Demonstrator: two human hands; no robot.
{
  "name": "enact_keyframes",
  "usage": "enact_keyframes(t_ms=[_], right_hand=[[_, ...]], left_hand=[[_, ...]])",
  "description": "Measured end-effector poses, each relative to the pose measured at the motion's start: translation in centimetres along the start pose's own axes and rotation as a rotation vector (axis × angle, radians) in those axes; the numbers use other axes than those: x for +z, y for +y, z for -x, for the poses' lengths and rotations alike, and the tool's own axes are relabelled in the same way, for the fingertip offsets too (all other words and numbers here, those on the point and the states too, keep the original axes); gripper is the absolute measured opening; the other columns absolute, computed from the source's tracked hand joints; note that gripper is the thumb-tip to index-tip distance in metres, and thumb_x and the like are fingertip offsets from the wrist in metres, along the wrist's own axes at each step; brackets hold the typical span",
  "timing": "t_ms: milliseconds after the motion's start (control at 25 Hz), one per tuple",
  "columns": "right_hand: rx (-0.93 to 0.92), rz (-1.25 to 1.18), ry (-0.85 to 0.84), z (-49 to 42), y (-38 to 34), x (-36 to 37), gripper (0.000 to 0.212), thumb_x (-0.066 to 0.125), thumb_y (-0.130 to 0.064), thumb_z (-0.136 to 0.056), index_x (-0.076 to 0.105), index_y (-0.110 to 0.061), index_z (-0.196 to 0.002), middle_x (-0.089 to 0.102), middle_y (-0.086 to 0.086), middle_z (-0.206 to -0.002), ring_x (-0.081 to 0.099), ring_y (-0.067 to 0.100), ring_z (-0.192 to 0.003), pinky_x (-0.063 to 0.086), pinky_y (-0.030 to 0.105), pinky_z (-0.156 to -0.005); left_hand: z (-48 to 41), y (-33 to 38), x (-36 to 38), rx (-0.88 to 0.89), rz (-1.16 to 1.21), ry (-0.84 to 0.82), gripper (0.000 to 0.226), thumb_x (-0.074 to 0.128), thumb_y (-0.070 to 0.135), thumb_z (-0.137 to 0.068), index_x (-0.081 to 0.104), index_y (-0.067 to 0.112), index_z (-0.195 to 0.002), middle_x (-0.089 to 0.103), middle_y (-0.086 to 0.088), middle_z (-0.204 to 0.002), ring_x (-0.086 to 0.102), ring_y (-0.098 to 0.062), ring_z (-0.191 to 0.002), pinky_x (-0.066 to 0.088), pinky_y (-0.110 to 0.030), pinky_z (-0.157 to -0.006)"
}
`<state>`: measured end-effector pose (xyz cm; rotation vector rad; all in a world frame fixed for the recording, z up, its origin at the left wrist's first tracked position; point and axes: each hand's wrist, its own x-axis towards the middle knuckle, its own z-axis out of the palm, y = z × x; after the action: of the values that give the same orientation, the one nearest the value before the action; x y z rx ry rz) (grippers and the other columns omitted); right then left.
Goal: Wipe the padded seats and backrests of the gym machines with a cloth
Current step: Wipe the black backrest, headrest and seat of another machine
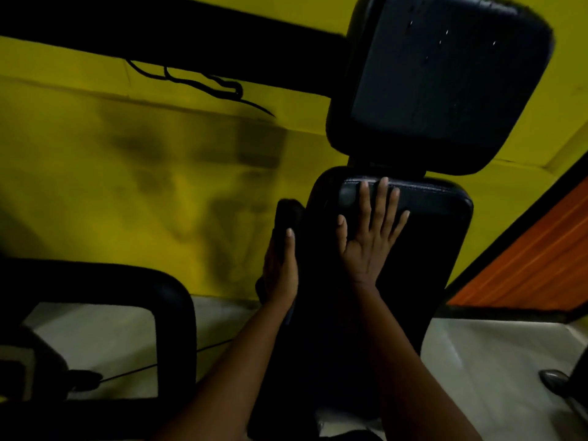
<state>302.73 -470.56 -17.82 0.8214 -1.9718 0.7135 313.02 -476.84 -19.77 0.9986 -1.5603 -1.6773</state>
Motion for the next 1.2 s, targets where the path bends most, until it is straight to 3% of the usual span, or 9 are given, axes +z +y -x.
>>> enact_keyframes(t_ms=[160,280,480,600,680,760,880,1080,1200], right_hand=[[0.096,-0.043,-0.039,10.5,-0.8,1.9,0.055,0.015,-0.045,-0.099,-0.005,-0.031,-0.148,-0.016,-0.008,-0.157,-0.009,0.015,-0.145,0.001,0.046,-0.116],[0.109,-0.052,-0.029,15.6,-0.2,3.7,0.055,0.014,-0.044,-0.098,-0.001,-0.029,-0.149,-0.012,-0.008,-0.157,-0.007,0.016,-0.145,0.0,0.045,-0.117],[0.13,-0.052,0.01,15.2,-0.2,4.1,0.055,0.013,-0.045,-0.097,0.0,-0.03,-0.149,-0.012,-0.01,-0.157,-0.006,0.014,-0.145,-0.002,0.042,-0.117],[0.128,-0.076,0.007,15.3,-0.3,3.7,0.055,0.014,-0.045,-0.097,-0.002,-0.03,-0.148,-0.003,-0.006,-0.158,-0.008,0.013,-0.145,-0.002,0.042,-0.117],[0.159,-0.081,-0.014,15.3,-0.3,3.5,0.055,0.015,-0.045,-0.098,-0.003,-0.031,-0.148,0.011,0.004,-0.154,-0.009,0.012,-0.145,-0.001,0.043,-0.117],[0.193,-0.088,-0.034,16.8,-0.8,3.5,0.055,0.015,-0.044,-0.098,-0.004,-0.031,-0.148,0.006,0.001,-0.156,-0.009,0.011,-0.145,-0.002,0.042,-0.117],[0.232,-0.102,-0.094,23.0,-1.2,4.1,0.054,0.015,-0.044,-0.098,-0.002,-0.03,-0.148,-0.012,-0.011,-0.157,-0.008,0.014,-0.145,-0.001,0.044,-0.117],[0.271,-0.144,-0.112,28.2,-0.6,5.3,0.054,0.013,-0.044,-0.097,0.001,-0.031,-0.148,-0.009,-0.012,-0.157,-0.005,0.014,-0.145,-0.003,0.042,-0.118],[0.273,-0.141,-0.09,27.8,-0.8,5.2,0.054,0.012,-0.045,-0.097,0.001,-0.031,-0.148,-0.009,-0.013,-0.157,-0.004,0.013,-0.145,-0.002,0.042,-0.118]], left_hand=[[0.2,-4.7,-0.2,0.084,0.031,0.024,0.065,0.025,0.063,-0.091,0.035,0.025,-0.143,0.04,0.0,-0.148,0.04,-0.018,-0.133,0.032,-0.026,-0.1],[0.0,-11.1,-0.8,0.015,-0.034,0.026,0.082,0.021,0.075,-0.078,0.032,0.029,-0.145,0.038,0.003,-0.15,0.038,-0.018,-0.135,0.03,-0.039,-0.111],[-1.1,-19.3,-2.6,-0.243,0.044,-0.083,0.093,0.032,0.085,-0.071,0.041,0.026,-0.141,0.048,-0.003,-0.143,0.043,-0.023,-0.133,0.031,-0.05,-0.111],[-1.0,-17.7,-2.8,-0.186,0.123,-0.107,0.076,0.034,0.073,-0.083,0.037,0.028,-0.144,0.043,0.001,-0.147,0.039,-0.019,-0.136,0.029,-0.047,-0.113],[-0.9,-15.7,-2.3,-0.069,0.159,-0.131,0.087,0.036,0.082,-0.074,0.035,0.031,-0.144,0.041,0.006,-0.148,0.039,-0.013,-0.135,0.031,-0.04,-0.113],[-0.9,-15.5,-2.1,-0.033,0.167,-0.125,0.091,0.034,0.088,-0.068,0.031,0.038,-0.144,0.036,0.009,-0.15,0.035,-0.011,-0.137,0.029,-0.04,-0.113],[-0.4,-19.3,-2.8,-0.061,0.128,-0.108,0.09,0.034,0.09,-0.067,0.028,0.042,-0.143,0.035,0.01,-0.151,0.034,-0.014,-0.138,0.028,-0.047,-0.113],[1.7,-26.8,-4.3,-0.183,0.132,-0.031,0.104,0.039,0.091,-0.06,0.032,0.031,-0.145,0.038,0.004,-0.15,0.037,-0.014,-0.137,0.028,-0.045,-0.115],[0.7,-29.3,-5.0,-0.308,0.154,-0.087,0.105,0.046,0.093,-0.056,0.038,0.033,-0.142,0.042,0.007,-0.147,0.039,-0.015,-0.136,0.027,-0.046,-0.115]])
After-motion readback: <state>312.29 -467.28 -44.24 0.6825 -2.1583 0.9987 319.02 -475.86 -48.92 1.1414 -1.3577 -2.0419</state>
